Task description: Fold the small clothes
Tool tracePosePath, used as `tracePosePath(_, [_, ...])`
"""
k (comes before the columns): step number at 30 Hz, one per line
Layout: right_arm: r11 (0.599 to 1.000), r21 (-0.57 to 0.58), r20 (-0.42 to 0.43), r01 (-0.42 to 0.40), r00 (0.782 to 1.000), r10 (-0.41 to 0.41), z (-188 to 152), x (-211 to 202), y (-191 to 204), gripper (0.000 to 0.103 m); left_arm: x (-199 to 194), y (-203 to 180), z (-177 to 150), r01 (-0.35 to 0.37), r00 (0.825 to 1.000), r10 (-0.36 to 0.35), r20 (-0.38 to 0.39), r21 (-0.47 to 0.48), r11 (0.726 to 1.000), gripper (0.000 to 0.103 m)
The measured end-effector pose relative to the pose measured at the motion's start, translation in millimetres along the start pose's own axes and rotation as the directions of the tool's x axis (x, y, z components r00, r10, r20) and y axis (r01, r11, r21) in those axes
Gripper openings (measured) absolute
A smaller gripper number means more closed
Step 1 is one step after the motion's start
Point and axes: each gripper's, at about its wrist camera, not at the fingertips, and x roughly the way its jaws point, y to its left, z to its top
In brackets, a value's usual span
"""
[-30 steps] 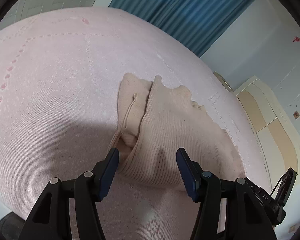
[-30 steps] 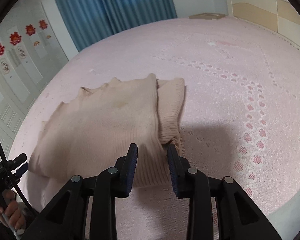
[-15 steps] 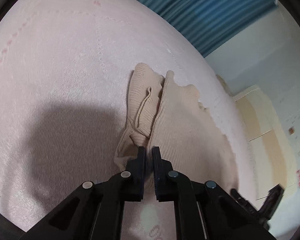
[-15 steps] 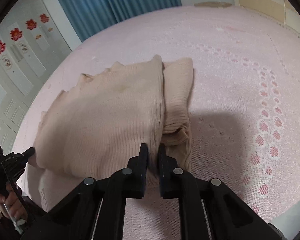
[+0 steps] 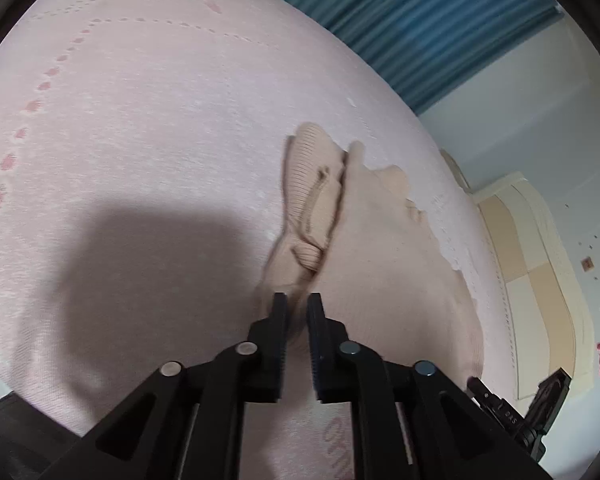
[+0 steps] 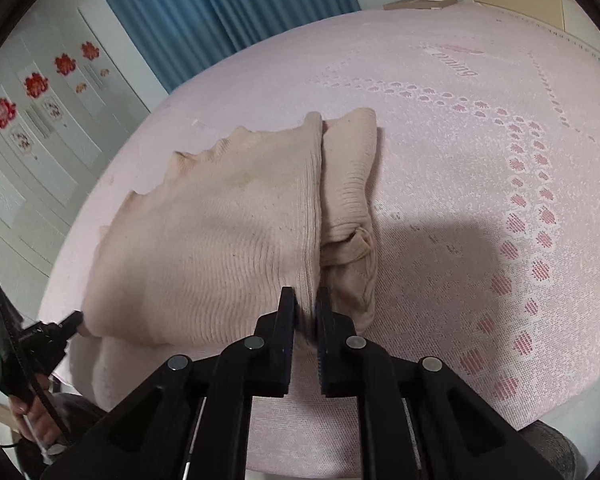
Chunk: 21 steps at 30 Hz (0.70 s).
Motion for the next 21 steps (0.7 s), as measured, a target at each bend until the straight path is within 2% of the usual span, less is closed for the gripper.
tracePosePath(2, [1.000,-0.010,0.023,0.020,1.000,-0.020,-0.1,-5.2,2.8,0.017,-3.8,4.3,2.3,0.002,1.000,-0.002,0.004,-0.014,1.000,0.052])
tracePosePath(4, [0.999,-0.026,0.069,0.047,0.997,-0.046,-1.3,-15.0,7.7,0.020,-7.7,7.6,2.4,0.026,1.000,-0.026,0.017,-0.021,0.999,0.062])
tracePosePath(6, [0.996,-0.042,0.125,0.076,0.990,-0.070,-3.4,-28.2,19.4,0.024,-7.3,8.3,3.0,0.032,0.999,-0.032,0.013,-0.015,0.999,0.062])
tracePosePath(10, [0.987,-0.140,0.164,0.079,0.985,-0.056,-6.1,-37.0,57.2,0.033,1.3,6.1,2.9,0.026,0.999,-0.026,-0.021,0.006,1.000,0.063])
tracePosePath(14, [0.973,-0.225,0.108,0.044,0.994,-0.020,-8.4,-14.1,99.5,0.037,3.8,-0.3,2.6,0.023,1.000,-0.023,-0.009,0.046,0.999,0.063])
tracePosePath(18, [0.968,-0.245,0.039,0.053,0.998,-0.045,-7.4,21.9,124.0,0.037,3.3,1.0,6.2,0.030,0.999,-0.030,0.013,0.053,0.998,0.063])
tracePosePath(21, [0.966,-0.248,0.025,0.070,0.997,-0.066,0.2,40.3,132.8,0.037,-0.4,6.8,11.9,-0.013,0.998,0.010,0.069,0.041,0.999,0.063])
